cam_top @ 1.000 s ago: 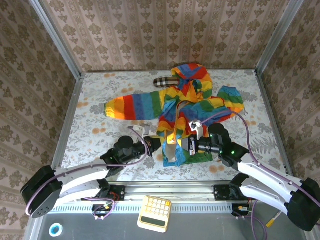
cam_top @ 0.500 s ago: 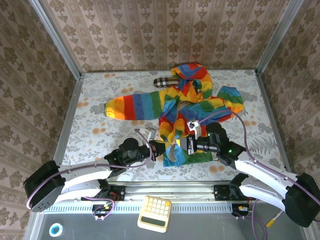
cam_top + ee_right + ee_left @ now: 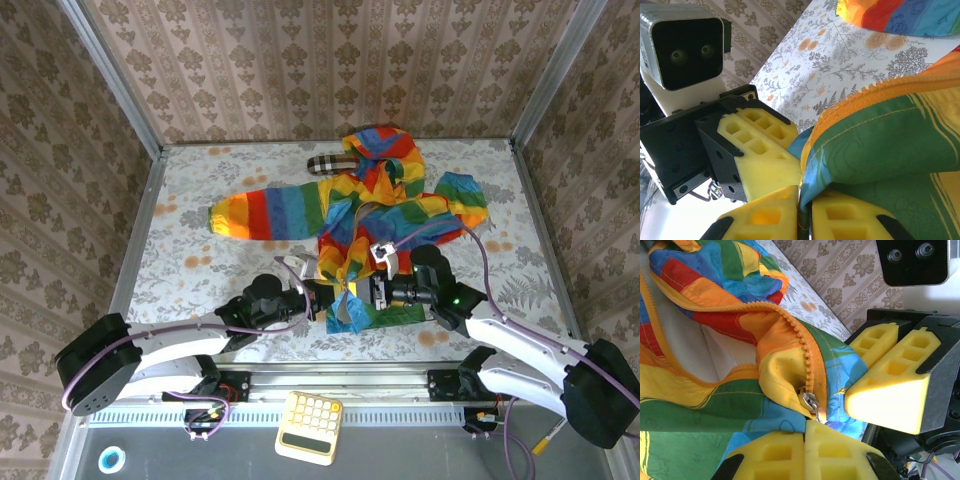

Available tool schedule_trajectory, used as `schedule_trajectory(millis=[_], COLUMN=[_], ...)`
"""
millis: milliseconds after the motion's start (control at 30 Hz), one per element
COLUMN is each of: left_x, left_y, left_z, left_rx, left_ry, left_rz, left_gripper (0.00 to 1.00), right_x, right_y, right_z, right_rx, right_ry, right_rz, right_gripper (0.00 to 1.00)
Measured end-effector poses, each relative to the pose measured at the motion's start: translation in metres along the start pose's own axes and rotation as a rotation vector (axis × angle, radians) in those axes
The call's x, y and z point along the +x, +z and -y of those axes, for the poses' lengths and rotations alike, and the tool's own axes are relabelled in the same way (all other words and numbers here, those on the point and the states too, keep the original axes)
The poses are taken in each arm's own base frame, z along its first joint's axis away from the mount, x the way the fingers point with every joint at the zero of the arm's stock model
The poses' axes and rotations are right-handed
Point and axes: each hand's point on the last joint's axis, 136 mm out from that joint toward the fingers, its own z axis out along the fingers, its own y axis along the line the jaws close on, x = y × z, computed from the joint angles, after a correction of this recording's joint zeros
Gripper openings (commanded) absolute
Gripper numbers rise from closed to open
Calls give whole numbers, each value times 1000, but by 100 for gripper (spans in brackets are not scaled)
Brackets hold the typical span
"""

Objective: Zip up the jacket

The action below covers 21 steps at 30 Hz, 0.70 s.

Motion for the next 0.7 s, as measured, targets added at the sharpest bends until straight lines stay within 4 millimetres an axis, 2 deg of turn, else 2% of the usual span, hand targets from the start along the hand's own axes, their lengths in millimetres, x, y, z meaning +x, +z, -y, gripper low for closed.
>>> schedule_trajectory(millis=[133, 300, 400, 500, 700], left_x=[0, -2, -4, -13, -47], left_y=[0, -1, -3, -11, -41], left_z=[0, 2, 4, 6, 22], left_rx=[-1, 3, 6, 10, 49], left_ry=[4, 12, 19, 23, 63], left_rz=[-2, 0, 4, 29, 151], left_gripper=[0, 0, 0, 0, 0], right_x=[4, 9, 9, 9, 4], right_y=[3, 6, 6, 6, 2], right_z=[3, 7, 9, 9, 0], right_rx=[0, 11, 18, 18, -10], right_ry=[11, 25, 22, 17, -38], right_rz=[-20, -37, -38, -36, -17], right_gripper=[13, 0, 0, 0, 0])
